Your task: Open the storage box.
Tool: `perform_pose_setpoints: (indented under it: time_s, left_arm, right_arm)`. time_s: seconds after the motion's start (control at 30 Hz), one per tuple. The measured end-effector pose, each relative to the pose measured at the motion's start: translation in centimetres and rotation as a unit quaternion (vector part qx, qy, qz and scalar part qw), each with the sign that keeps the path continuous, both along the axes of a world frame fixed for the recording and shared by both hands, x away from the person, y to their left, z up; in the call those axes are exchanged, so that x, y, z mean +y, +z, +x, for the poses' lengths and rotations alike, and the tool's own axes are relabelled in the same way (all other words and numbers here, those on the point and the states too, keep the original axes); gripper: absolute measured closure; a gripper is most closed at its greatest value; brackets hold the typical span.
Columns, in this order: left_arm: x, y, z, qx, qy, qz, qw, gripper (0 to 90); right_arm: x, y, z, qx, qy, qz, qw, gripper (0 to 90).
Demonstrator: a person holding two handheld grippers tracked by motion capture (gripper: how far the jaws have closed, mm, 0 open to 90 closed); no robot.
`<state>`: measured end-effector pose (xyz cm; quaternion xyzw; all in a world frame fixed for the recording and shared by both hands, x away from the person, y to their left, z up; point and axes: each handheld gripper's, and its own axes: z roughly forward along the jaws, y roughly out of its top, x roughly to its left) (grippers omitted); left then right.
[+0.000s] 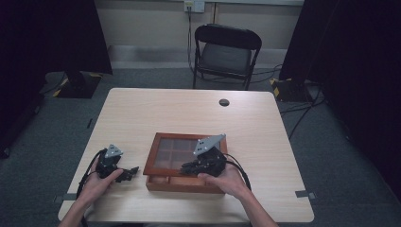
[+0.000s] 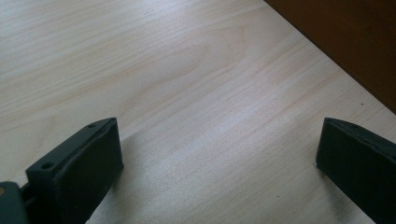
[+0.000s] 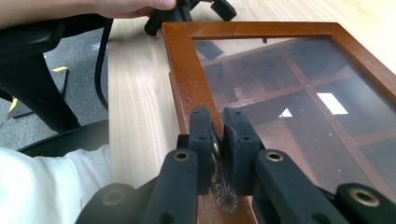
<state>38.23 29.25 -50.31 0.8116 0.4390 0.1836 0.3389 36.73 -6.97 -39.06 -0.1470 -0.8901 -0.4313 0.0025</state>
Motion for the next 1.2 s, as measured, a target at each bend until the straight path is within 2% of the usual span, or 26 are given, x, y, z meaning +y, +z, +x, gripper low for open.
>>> perform_pose_setpoints:
  time_s: [0.27,0.6,1.2]
  left_arm:
    - [0.0,0.0,0.0,0.0,0.0,0.0,1.0,0.0]
    - [0.0,0.0,0.0,0.0,0.0,0.0,1.0,0.0]
    - [0.0,0.0,0.0,0.0,0.0,0.0,1.0,0.0]
  right_arm:
    - [0.0,0.2,0.1,0.001,0.001,0.002,1.0,82.8]
    - [-0.1,1.3,0.6,-0.002,0.001,0.006,1.0,82.9]
    - [0.0,2.3,1.2,0.004,0.006,-0.002,1.0,83.0]
